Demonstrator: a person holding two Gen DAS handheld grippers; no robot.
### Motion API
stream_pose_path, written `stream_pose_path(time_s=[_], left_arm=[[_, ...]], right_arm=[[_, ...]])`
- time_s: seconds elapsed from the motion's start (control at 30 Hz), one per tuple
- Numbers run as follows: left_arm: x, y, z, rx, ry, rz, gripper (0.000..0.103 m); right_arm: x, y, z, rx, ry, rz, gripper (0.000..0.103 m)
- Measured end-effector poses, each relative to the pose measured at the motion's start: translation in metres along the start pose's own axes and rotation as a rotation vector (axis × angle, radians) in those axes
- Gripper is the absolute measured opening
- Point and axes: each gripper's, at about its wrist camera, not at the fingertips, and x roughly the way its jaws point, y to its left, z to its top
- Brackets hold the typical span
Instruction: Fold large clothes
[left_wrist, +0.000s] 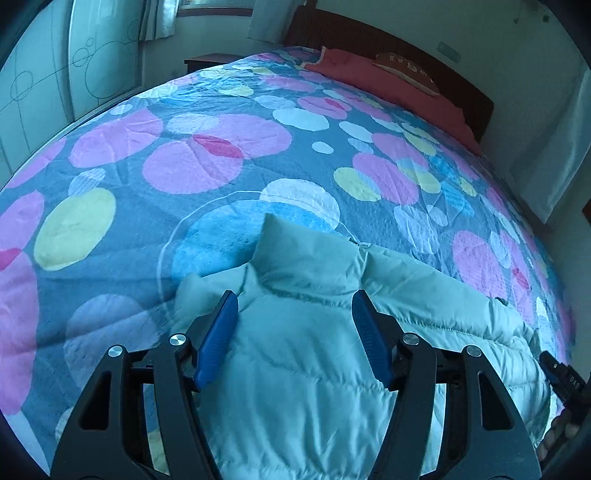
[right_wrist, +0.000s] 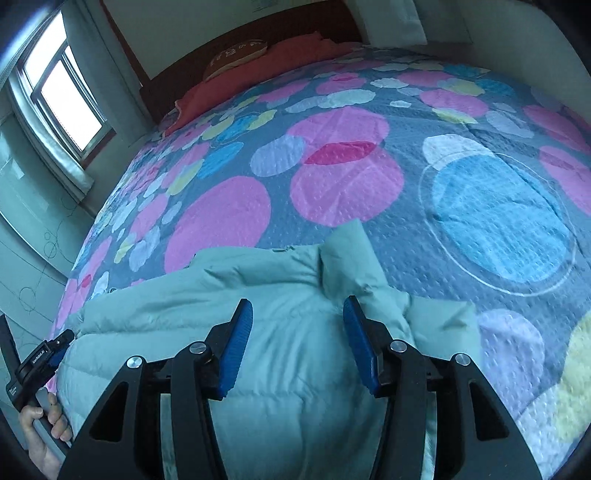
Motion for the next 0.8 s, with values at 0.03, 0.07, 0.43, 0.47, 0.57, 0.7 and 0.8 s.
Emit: stream_pose_path(time_s=[0.03,0.07,0.43,0.47,0.57,0.7,0.8], left_arm=[[-0.011,0.008,-0.004,-0.028,-0.005,0.001,0.065],[-0.021,0.015,-0.008,-0.054,-0.011,-0.005,0.065],[-0.106,0.103,-0.124,-0.383,0.009,-0.041,0.070],[-0.109,0.108,-0.134,-0.421,0.020,-0.064,0.070],[-0.115,0.110,-0.155,-0.498,0.031,-0.119,0.070],[-0.107,0.096,-0.155,-0.475,0.021,-0.123,0.071],[-0.097,0.091,-0.151,-0.504,0.004,-0.134,0.067]], right_arm=[[-0.010,-0.005,-0.006,0.007,-0.006,0.001,0.055],[-0.020,-0.012,-0.012,0.016,-0.015,0.003,0.056],[-0.094,-0.078,-0.105,0.229,-0.015,0.057,0.064],[-0.094,-0.081,-0.112,0.252,-0.001,0.074,0.064],[-0.089,-0.080,-0.128,0.296,0.032,0.123,0.064],[-0.081,-0.068,-0.136,0.315,0.020,0.152,0.064],[-0.076,-0.062,-0.137,0.321,-0.006,0.132,0.055]])
